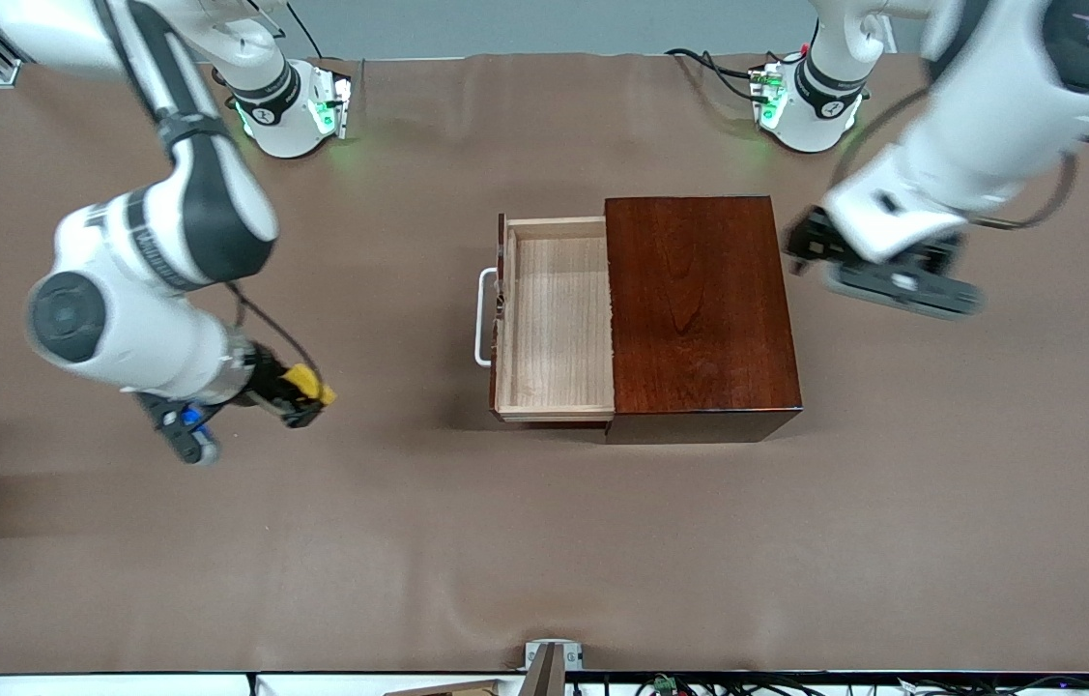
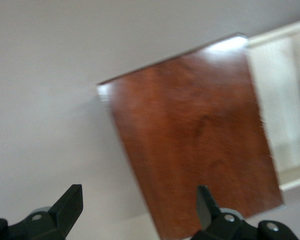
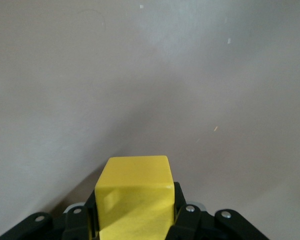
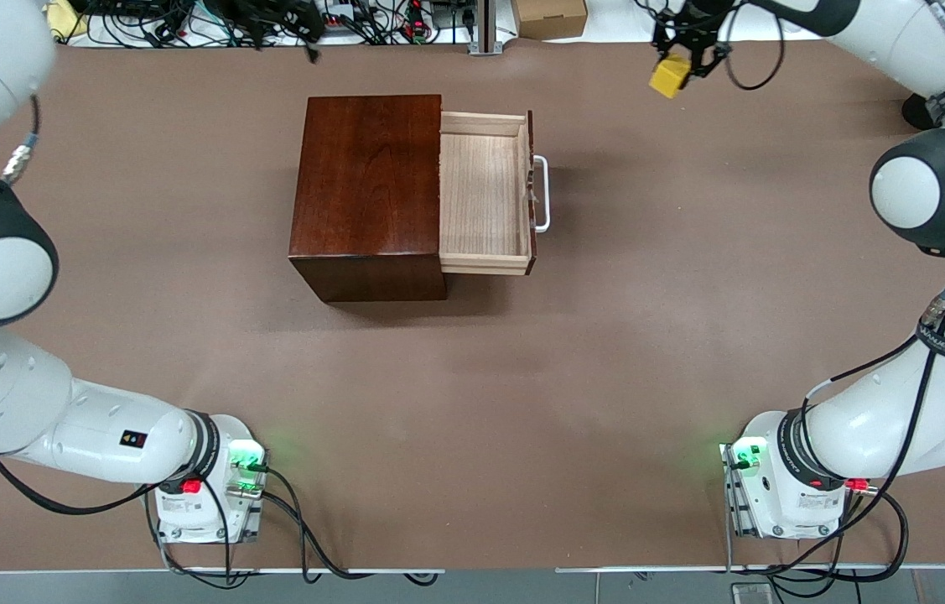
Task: Open drawer, take yellow block, close drawer
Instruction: 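Lift the cube out and set it on the table with the right gripper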
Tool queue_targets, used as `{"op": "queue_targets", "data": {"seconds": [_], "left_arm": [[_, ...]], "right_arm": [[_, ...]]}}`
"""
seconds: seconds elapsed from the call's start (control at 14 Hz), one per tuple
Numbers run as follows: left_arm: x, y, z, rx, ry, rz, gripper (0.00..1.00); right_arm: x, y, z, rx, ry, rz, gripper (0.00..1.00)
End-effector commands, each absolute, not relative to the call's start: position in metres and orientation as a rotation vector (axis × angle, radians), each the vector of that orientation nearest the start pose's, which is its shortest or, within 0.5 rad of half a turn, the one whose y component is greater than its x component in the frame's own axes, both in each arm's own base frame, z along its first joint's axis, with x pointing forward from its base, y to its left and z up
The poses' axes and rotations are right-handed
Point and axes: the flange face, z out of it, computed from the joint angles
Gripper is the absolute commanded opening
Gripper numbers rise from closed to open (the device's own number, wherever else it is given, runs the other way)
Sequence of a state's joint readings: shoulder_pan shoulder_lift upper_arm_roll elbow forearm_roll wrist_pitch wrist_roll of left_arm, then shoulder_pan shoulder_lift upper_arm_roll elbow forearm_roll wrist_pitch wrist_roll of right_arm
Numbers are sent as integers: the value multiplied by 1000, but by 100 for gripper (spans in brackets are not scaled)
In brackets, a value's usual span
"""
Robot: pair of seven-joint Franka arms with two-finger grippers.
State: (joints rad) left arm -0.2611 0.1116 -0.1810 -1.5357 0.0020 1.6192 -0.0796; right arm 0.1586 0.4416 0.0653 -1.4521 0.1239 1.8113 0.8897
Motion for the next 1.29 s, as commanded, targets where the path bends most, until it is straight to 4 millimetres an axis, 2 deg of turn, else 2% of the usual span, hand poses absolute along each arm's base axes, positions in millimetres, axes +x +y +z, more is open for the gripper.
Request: {"op": "queue_targets", "data": {"seconds": [0.0, 0.14, 0.29, 0.36, 0.57, 0.86, 1.07, 1.22], "left_arm": [[516, -301, 581, -3065, 728, 52, 100], [490, -342, 581, -3027, 883, 52, 100], [472, -368, 587, -3009, 966, 31, 100], [465, -378, 593, -3007, 998, 16, 100], [456, -389, 594, -3001, 1034, 12, 100], [466, -399, 587, -3014, 1061, -54, 100], [458, -434, 569, -2981, 1212, -106, 100], [462, -443, 558, -2981, 1223, -105, 100]], "right_arm": [[658, 115, 418, -2946, 756, 244, 0], [661, 80, 406, -2989, 483, 258, 0], [663, 45, 389, -3001, 252, 276, 0], [664, 29, 382, -2997, 181, 284, 0], [664, -4, 350, -3015, 29, 324, 0], [656, -22, 300, -3063, -91, 244, 0], [646, -39, 260, -3114, -176, 143, 0], [639, -53, 233, -3136, -172, 103, 0]]}}
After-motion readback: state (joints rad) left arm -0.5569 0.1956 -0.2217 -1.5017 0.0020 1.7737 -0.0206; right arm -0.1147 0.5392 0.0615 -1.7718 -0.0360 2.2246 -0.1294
